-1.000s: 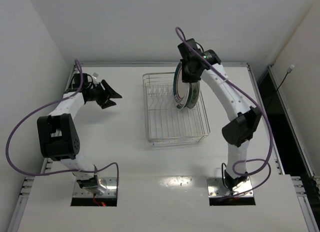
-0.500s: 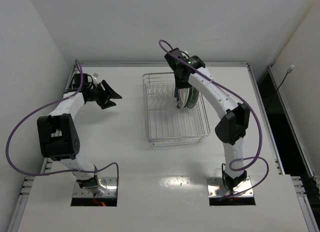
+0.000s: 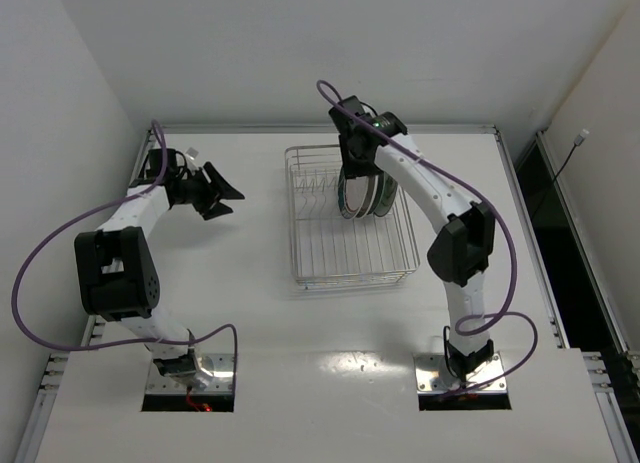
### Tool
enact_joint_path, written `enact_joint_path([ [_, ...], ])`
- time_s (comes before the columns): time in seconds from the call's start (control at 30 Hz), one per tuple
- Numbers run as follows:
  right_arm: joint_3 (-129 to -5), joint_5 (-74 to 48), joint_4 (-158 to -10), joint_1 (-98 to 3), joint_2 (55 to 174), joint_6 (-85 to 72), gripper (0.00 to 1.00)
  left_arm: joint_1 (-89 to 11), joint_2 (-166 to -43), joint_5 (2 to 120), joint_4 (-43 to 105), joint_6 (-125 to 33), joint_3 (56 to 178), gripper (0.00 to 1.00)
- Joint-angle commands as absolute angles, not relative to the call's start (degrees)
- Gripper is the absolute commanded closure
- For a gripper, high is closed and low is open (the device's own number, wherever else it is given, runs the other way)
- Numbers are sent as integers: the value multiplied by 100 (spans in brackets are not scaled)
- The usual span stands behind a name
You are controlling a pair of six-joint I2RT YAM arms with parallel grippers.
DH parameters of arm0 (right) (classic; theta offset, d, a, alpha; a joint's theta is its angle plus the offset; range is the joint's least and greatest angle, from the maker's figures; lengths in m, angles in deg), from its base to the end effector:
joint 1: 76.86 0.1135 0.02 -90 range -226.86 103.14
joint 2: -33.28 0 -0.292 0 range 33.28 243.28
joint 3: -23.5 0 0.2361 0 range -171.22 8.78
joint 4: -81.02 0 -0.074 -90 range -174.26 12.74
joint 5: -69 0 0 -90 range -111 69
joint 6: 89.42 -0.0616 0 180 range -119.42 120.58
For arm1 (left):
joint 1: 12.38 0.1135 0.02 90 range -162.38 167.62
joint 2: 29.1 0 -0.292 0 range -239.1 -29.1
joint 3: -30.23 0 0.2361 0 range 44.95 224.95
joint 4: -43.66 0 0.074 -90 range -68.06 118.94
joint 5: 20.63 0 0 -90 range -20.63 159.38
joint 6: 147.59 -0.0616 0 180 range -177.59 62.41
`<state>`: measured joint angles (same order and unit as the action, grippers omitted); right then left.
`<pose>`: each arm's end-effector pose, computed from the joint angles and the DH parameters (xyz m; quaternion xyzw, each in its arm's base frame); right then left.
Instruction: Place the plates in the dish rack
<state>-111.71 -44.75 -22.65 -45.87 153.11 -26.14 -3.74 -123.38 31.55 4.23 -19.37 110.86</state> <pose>0.4039 0.2136 0.3154 0.0163 0.9486 -0.0560 0.3111 0.3467 0.0145 0.2509 -0.2627 0.8642 -0.3737 0.2112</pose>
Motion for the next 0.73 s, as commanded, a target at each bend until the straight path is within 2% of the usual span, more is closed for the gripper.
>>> enact_joint_path([
  [0.0,-11611,-4297,-2089,-4697,15114,-2605,61,-350,-12305,3001,521,-1988,10982,48],
  [0.07,-11813,-4245,-1862,-4767,14922,-2605,58,-350,-12358,3000,521,-1988,10981,48],
  [0.17,-11972,-3965,-1790,-4881,14405,-2492,43,-350,-12358,3070,521,-1988,11034,48],
  [0.2,-11972,-3868,-1790,-4960,14263,-2404,32,-350,-12358,3070,521,-1988,11034,48],
  [0.37,-11910,-3331,-1527,-5400,13795,-2114,0,-350,-12472,3175,407,-2155,11087,48],
  [0.47,-11648,-3060,-1333,-5532,13603,-1912,0,-350,-12472,3229,328,-2217,11087,48],
  [0.53,-11165,-2604,-1542,-5603,13453,-1754,0,-350,-12472,3281,327,-2269,11087,48],
  [0.7,-9846,-2496,-2211,-5655,12646,-1981,0,-350,-12472,3281,327,-2270,10973,48],
])
